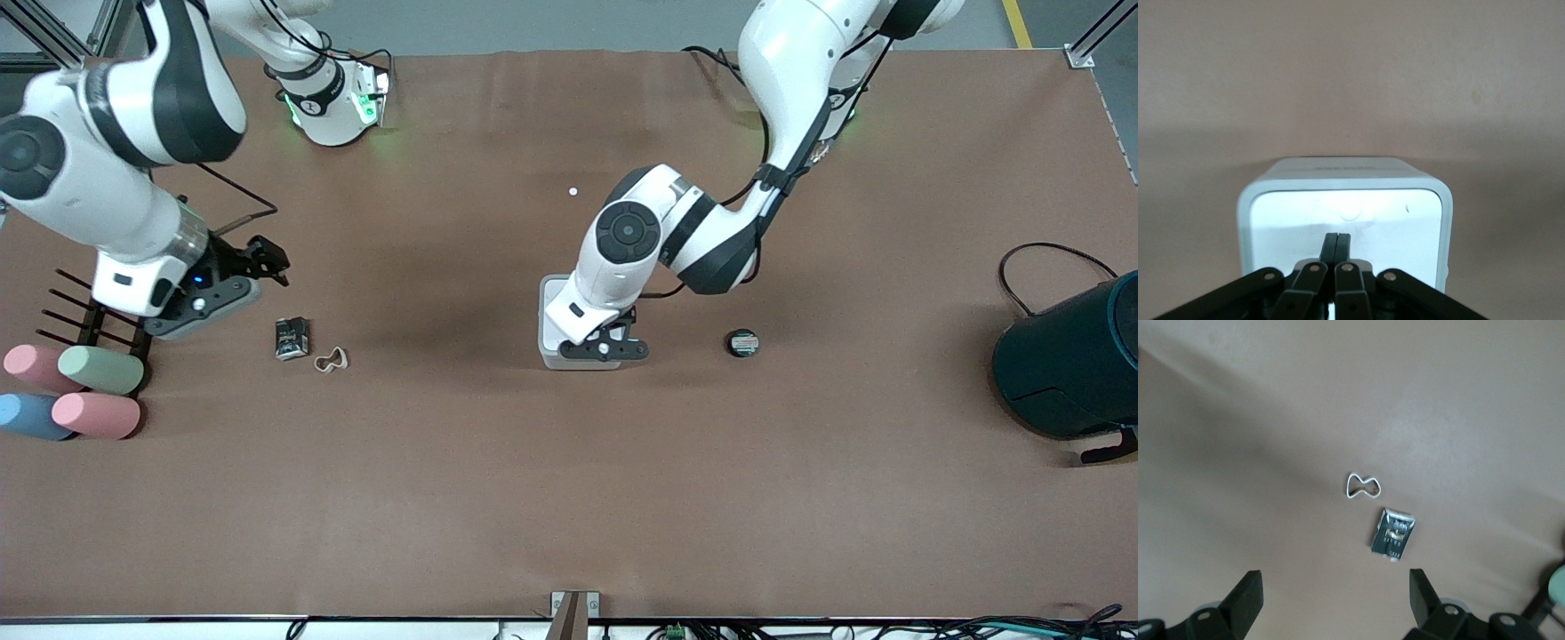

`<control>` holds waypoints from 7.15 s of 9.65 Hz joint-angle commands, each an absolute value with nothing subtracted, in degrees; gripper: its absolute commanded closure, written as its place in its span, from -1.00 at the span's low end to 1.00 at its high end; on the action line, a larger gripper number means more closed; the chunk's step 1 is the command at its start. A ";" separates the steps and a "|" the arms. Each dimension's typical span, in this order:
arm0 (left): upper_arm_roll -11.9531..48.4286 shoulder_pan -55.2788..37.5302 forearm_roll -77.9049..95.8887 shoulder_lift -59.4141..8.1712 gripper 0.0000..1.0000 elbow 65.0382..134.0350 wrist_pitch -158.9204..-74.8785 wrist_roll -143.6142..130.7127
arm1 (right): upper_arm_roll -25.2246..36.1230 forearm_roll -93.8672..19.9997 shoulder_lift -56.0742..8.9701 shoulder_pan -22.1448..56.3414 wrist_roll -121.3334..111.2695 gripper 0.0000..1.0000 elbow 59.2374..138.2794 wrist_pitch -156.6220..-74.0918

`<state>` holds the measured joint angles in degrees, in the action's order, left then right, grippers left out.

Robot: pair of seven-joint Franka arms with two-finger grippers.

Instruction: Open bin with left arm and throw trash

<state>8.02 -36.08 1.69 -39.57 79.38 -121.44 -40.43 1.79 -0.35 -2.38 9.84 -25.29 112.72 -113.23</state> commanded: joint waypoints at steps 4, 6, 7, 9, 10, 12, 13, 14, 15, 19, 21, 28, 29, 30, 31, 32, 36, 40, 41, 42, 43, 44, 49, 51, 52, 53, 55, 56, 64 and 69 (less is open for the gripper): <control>7.47 -36.83 -1.49 -42.54 1.00 77.61 -123.04 -41.48 | 2.11 -8.26 -10.35 8.62 -51.27 -0.94 119.27 -128.03; 7.47 -36.91 -1.49 -43.41 1.00 77.70 -124.63 -41.48 | 2.20 -8.26 -14.48 8.26 -55.53 -0.94 119.36 -130.07; 7.47 -36.91 -1.49 -43.50 1.00 77.70 -124.63 -41.48 | 2.20 -8.26 -16.24 8.70 -55.98 -0.94 119.36 -132.86; 7.47 -37.18 -1.58 -44.03 1.00 77.78 -124.63 -41.48 | 2.20 -8.26 -19.50 9.67 -55.90 -0.93 119.18 -137.45; 7.47 -36.83 -1.58 -43.08 1.00 77.70 -124.11 -41.48 | 2.20 -8.17 -21.86 9.84 -55.90 -0.90 118.48 -138.24; 7.47 -35.60 -1.50 -37.64 1.00 77.43 -117.64 -40.96 | 2.20 -8.17 -24.34 9.84 -55.99 -0.89 117.95 -139.39; 7.64 -33.77 -1.41 -35.01 1.00 76.56 -113.68 -40.78 | 2.20 -8.17 -24.78 9.76 -55.99 -0.88 117.95 -139.57; 7.73 -32.45 -1.41 -32.72 1.00 76.47 -109.55 -39.56 | 2.20 -8.17 -25.66 9.84 -55.99 -0.86 117.95 -140.09; 7.65 -30.43 -1.41 -30.43 0.85 76.46 -106.55 -37.81 | 2.11 -8.17 -26.45 10.28 -55.90 -0.81 117.86 -140.45; 7.65 -20.58 -2.19 -24.43 -0.39 82.16 -101.86 -26.46 | 2.20 -8.26 -29.17 10.99 -55.90 -0.63 117.86 -143.70; 8.00 -19.34 -6.66 -24.09 -0.62 91.08 -108.67 -26.02 | 2.20 -8.26 -29.62 10.72 -55.90 -0.52 117.86 -143.70; 8.00 -14.95 -12.13 -22.59 -0.99 117.83 -139.60 -26.54 | 2.20 -8.26 -30.23 10.37 -55.99 0.30 118.30 -143.53; 8.00 -14.42 -12.13 -23.20 -0.99 119.17 -142.53 -26.28 | 2.20 -8.26 -30.32 10.37 -55.99 0.40 118.30 -143.53; 8.09 -14.07 -12.13 -23.99 -0.99 119.18 -143.25 -26.19 | 2.20 -8.26 -30.32 10.37 -55.99 0.55 118.30 -143.53; 8.09 -13.98 -12.13 -24.34 -0.99 119.96 -144.39 -26.28 | 2.20 -8.26 -30.32 10.37 -55.99 0.70 118.30 -143.53; 8.09 -13.63 -12.13 -24.52 -0.99 120.58 -145.36 -26.45 | 2.20 -8.26 -30.32 10.37 -55.99 0.87 118.30 -143.53; 8.26 -13.10 -11.51 -28.64 -0.99 119.98 -148.26 -27.16 | 2.11 -8.26 -30.24 10.37 -55.29 0.99 117.17 -143.00; 8.26 -13.18 -10.46 -29.61 -0.81 120.06 -148.62 -28.56 | 1.67 -17.20 -29.62 10.98 -54.24 0.99 111.65 -136.52; 8.61 -13.36 -10.46 -29.79 -0.30 120.15 -148.45 -28.56 | 1.58 -18.18 -29.53 12.03 -51.01 0.99 109.71 -134.75; 9.48 -13.01 -10.28 -29.88 0.29 120.06 -148.10 -28.48 | 0.71 -18.19 -28.84 12.65 -45.93 0.99 109.08 -134.30; 9.58 -13.01 -10.28 -29.97 0.73 119.97 -148.10 -28.65 | -1.12 -18.28 -27.09 12.92 -39.09 0.99 108.99 -134.30; 9.58 -13.18 -10.28 -29.97 0.89 119.71 -148.01 -28.65 | -4.19 -18.28 -25.68 12.83 -31.28 0.99 108.81 -134.30; 10.54 -13.89 -10.81 -28.30 0.96 104.19 -122.06 -25.68 | -16.40 -18.28 -24.52 13.01 3.95 0.99 102.94 -134.91; 10.55 -14.24 -10.90 -28.83 0.96 98.98 -117.01 -23.92 | -18.19 -18.19 -24.70 17.29 17.17 0.99 101.34 -137.79; 10.55 -14.41 -10.90 -28.92 0.96 98.09 -115.76 -22.78 | -18.19 -18.19 -24.70 19.14 21.84 0.99 101.08 -140.42; 10.55 -14.33 -10.99 -28.92 0.96 97.91 -115.67 -22.68 | -18.11 -18.11 -24.78 21.34 25.80 0.99 101.07 -144.36; 10.63 -14.41 -10.99 -29.27 0.96 97.74 -115.66 -22.76 | -18.02 -17.93 -24.96 23.37 30.58 0.97 101.25 -148.44; 10.72 -14.50 -10.64 -29.27 0.96 97.30 -115.66 -22.85 | -18.02 -17.93 -25.05 23.47 30.76 0.93 101.25 -148.62; 10.90 -18.71 -5.31 -29.27 0.94 90.91 -110.24 -26.52 | -14.96 -10.78 -23.39 20.66 32.52 -1.00 104.84 -142.33; 10.81 -29.69 1.41 -34.16 0.94 81.43 -108.54 -45.67 | -12.13 8.87 -22.15 12.35 20.45 -1.00 110.45 -129.90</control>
